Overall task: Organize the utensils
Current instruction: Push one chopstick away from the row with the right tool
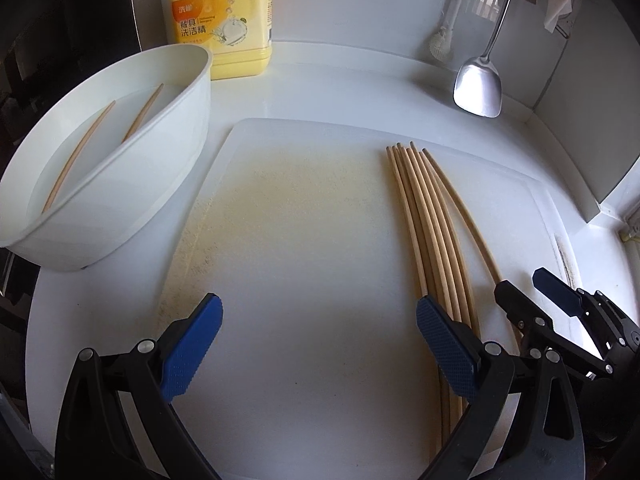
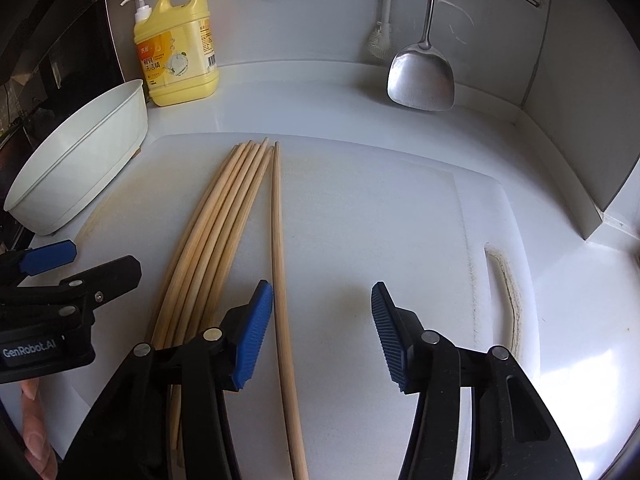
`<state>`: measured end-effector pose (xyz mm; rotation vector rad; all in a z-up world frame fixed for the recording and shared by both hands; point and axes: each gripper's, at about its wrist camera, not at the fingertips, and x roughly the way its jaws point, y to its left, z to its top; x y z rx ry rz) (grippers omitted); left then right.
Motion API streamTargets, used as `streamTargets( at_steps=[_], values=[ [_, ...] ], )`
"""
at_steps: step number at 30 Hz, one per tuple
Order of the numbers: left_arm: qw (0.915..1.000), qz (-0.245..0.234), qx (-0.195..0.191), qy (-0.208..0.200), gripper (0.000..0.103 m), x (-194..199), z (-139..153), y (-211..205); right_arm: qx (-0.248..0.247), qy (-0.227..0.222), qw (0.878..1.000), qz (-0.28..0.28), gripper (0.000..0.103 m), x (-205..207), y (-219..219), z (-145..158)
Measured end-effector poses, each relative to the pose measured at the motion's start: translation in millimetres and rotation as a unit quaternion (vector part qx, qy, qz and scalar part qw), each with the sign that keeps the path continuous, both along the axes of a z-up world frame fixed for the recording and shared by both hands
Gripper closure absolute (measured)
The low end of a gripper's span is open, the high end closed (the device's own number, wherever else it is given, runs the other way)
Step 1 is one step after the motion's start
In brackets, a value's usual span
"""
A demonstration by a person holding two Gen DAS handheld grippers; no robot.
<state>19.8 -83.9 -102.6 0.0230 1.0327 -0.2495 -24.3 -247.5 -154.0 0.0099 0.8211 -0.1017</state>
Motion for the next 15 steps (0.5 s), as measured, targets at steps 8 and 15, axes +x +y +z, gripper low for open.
streamTargets(
  at_steps=[8, 15],
  values=[
    [0.9999, -0.007, 0.011, -0.010, 0.007, -2.8, -5.9, -13.3, 0.004, -0.008, 1.000, -0.003, 0.053, -6.6, -9.6, -1.1],
    [0.9998, -0.004, 0.014, -0.013, 0.007, -1.8, -7.3, -17.2, 0.005, -0.009, 1.000, 0.000, 0.053, -8.7, -11.8, -1.9]
  ],
)
